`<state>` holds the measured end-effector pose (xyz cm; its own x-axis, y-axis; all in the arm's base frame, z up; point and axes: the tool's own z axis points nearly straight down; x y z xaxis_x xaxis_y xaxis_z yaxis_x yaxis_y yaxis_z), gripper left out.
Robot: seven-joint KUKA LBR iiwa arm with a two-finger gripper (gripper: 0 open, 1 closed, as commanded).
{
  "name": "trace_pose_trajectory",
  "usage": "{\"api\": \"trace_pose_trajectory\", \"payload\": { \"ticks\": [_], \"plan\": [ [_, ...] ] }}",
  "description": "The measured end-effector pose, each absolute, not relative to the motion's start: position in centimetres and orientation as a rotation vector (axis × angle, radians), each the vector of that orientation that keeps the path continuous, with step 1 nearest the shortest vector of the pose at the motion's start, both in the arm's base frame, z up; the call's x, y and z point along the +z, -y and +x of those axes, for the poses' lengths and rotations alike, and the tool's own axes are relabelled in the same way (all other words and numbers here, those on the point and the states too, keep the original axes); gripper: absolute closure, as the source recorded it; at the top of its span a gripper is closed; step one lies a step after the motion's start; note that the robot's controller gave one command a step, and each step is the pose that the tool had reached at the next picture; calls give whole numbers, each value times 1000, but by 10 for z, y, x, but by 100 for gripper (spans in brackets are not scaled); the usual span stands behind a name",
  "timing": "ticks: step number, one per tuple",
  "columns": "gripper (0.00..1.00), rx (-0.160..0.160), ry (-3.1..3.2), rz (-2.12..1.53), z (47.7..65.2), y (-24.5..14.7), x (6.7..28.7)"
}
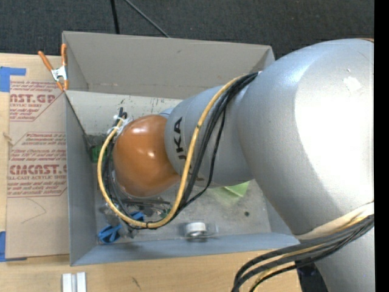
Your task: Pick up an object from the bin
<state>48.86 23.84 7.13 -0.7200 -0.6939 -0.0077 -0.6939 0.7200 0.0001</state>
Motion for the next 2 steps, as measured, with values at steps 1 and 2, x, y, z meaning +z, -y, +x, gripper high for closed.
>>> {"api": "trace_pose_trajectory", "payload": {
  "ticks": [1, 2],
  "plan": [
    [100, 2, -2908, -1164, 492, -240, 162],
    [100, 1, -2913, -1143, 501, -227, 279]
  ]
}}
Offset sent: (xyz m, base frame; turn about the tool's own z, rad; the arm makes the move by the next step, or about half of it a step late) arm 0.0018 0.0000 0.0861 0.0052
